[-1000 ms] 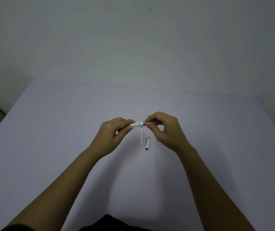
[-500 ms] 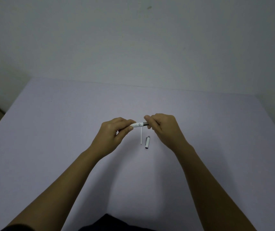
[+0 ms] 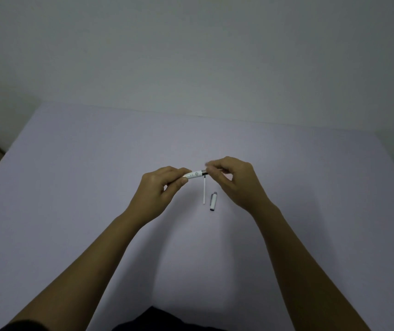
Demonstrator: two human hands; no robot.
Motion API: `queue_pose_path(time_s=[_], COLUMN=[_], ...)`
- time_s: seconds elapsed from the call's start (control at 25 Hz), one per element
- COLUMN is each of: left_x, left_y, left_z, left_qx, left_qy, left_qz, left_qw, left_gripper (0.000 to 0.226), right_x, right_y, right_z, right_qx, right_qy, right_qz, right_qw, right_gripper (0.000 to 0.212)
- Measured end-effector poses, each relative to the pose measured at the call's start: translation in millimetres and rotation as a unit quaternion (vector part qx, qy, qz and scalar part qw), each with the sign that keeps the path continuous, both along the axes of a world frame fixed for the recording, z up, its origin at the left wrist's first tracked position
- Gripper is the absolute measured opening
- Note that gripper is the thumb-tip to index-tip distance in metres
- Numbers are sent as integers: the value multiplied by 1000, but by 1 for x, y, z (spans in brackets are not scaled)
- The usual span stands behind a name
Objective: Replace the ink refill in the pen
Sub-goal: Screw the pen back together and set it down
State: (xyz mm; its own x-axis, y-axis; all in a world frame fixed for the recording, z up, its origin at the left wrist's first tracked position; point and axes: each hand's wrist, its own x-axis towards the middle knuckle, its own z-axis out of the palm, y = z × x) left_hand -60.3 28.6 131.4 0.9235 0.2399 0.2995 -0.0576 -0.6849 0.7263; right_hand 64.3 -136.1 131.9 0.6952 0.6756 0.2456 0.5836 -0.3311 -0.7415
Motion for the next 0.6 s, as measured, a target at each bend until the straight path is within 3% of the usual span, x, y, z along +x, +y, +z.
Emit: queue_pose_path(time_s=[0.12,0.24,0.44,0.6], left_x=[1,3,5,5], left_y=[3,6,11,15], left_z=[-3,-8,-15,-18], left_qx=[2,-11,-28,-28], left_qy=[8,16,32,38], left_qz=[9,18,27,34], left_qw=[1000,1000,999,998], left_gripper=[21,21,21,20], right_x=[12,21,14,12], right_y=[2,2,8,15], right_z=[-29,-79,-137,-151], right_qx=[32,-66,-201,-219], right_qy=[109,131,197,216], right_qz=[-120,-225,-239,-244], right_qw=[986,963,929,920], right_gripper=[31,25,31,35])
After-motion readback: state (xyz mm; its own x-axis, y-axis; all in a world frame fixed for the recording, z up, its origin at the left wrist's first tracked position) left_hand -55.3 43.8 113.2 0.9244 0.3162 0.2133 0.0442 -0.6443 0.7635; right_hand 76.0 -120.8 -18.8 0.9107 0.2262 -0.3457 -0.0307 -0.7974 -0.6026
